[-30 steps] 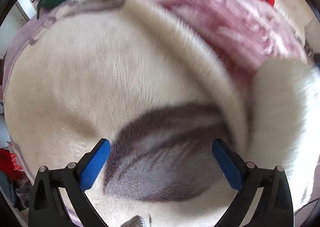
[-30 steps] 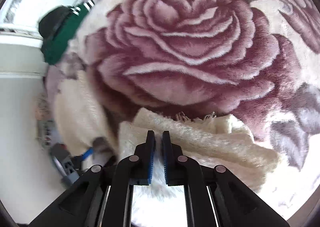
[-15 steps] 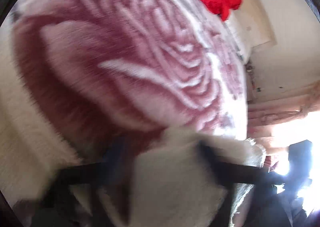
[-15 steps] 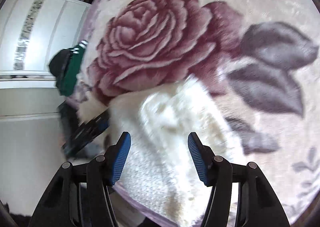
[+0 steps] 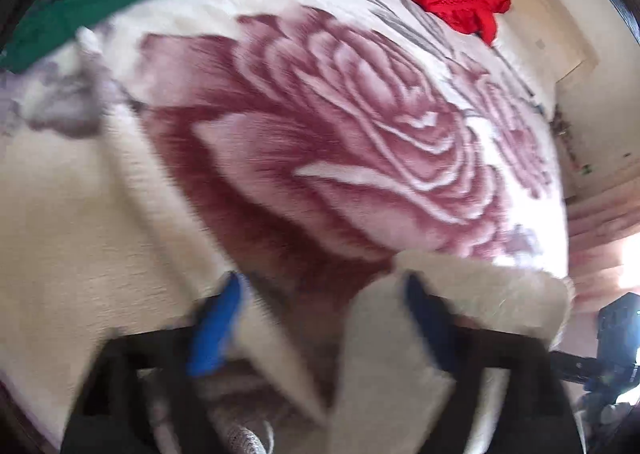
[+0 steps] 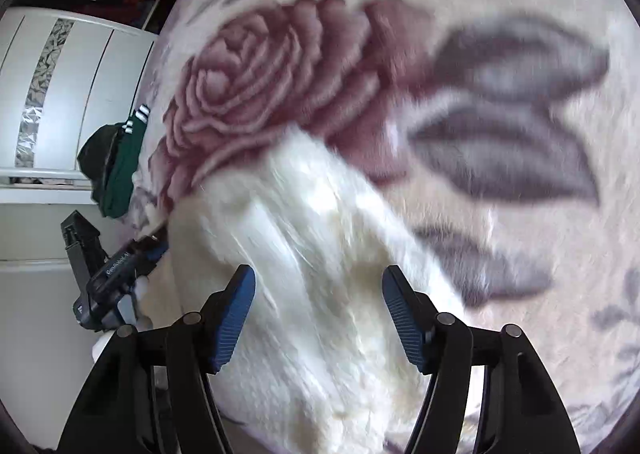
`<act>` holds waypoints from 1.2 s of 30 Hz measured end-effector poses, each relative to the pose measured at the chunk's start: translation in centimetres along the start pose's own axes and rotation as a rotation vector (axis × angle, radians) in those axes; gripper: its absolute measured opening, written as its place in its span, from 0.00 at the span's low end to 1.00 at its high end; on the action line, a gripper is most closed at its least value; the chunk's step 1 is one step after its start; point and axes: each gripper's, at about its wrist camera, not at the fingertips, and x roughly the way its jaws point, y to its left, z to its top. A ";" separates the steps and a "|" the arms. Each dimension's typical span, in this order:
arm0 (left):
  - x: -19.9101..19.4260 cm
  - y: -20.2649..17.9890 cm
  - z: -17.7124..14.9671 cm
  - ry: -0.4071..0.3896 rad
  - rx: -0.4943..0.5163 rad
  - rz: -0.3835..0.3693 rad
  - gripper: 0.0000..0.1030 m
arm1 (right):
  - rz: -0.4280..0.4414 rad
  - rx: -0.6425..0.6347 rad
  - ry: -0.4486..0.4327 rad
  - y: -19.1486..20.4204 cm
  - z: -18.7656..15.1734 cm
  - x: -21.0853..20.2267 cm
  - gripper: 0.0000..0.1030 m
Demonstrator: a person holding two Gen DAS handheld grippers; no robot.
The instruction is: Fold large clothes
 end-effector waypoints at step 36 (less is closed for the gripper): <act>4.3 -17.6 -3.9 0.091 0.376 0.076 1.00 | -0.151 0.176 -0.140 -10.5 -3.7 -4.0 0.20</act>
